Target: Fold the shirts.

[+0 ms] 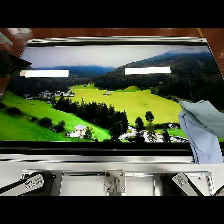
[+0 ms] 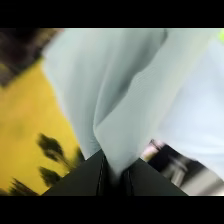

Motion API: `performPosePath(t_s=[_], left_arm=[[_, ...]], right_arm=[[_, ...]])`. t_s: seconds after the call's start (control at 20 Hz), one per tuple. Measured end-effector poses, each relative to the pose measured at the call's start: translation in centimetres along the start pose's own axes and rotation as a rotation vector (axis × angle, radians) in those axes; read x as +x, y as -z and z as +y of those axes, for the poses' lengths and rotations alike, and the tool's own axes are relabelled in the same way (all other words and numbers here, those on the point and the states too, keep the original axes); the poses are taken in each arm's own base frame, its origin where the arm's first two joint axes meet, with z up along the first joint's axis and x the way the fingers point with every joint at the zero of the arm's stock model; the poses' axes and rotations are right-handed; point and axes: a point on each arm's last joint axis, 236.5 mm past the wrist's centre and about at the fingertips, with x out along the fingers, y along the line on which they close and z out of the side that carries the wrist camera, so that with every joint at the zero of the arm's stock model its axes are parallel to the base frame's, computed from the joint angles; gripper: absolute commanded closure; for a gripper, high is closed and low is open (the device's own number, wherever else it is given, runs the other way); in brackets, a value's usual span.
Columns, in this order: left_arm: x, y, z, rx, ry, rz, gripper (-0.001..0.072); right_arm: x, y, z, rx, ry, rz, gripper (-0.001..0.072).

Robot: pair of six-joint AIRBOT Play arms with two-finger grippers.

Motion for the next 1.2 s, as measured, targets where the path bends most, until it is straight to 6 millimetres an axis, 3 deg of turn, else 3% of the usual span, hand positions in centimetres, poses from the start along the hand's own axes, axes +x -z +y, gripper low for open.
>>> performPosePath(t_s=[0.15, 0.5, 0.55, 0.6, 0.65, 0.7, 0.85, 1.0, 1.1, 1.2], left_arm=[[0.0, 0.1, -0.1, 0.01, 0.001, 0.003, 0.0666], [-0.1, 0.1, -0.2, 0.019, 0.002, 0.003, 0.0667], [-0.1, 0.1, -0.2, 0.02, 0.002, 0.004, 0.0667], [-0.1, 0.1, -0.2, 0.02, 0.002, 0.003, 0.0667], [-0.1, 0.1, -0.2, 0.02, 0.003, 0.003, 0.0667], [-0.1, 0.1, -0.2, 0.02, 0.003, 0.004, 0.0667], [-0.1, 0.1, -0.2, 0.02, 0.003, 0.003, 0.0667], [-0.1, -0.1, -0.1, 0.024, 0.0, -0.006, 0.0668], [0.2, 0.0, -0.2, 0.045, -0.01, 0.0, 0.067], [1.2, 1.1, 0.1, 0.092, -0.068, 0.05, 0.067]], right_arm=[[0.4, 3.3, -3.4, 0.02, 0.121, 0.122, 0.0652], [3.1, 9.6, -9.0, 0.094, 0.301, 0.28, 0.0628], [3.4, 10.0, -9.7, 0.1, 0.325, 0.285, 0.0477], [3.6, 10.0, -10.2, 0.103, 0.345, 0.279, 0.0215], [3.7, 9.9, -10.8, 0.103, 0.366, 0.268, 0.0137], [3.8, 9.9, -11.2, 0.105, 0.378, 0.264, 0.0137], [3.9, 8.9, -11.4, 0.104, 0.385, 0.218, 0.0137], [1.9, 5.4, -10.0, 0.037, 0.359, 0.114, 0.0137], [-0.5, 1.8, -7.2, -0.042, 0.31, -0.002, 0.0136], [-3.4, -1.6, -2.6, -0.149, 0.236, -0.13, 0.0134]])
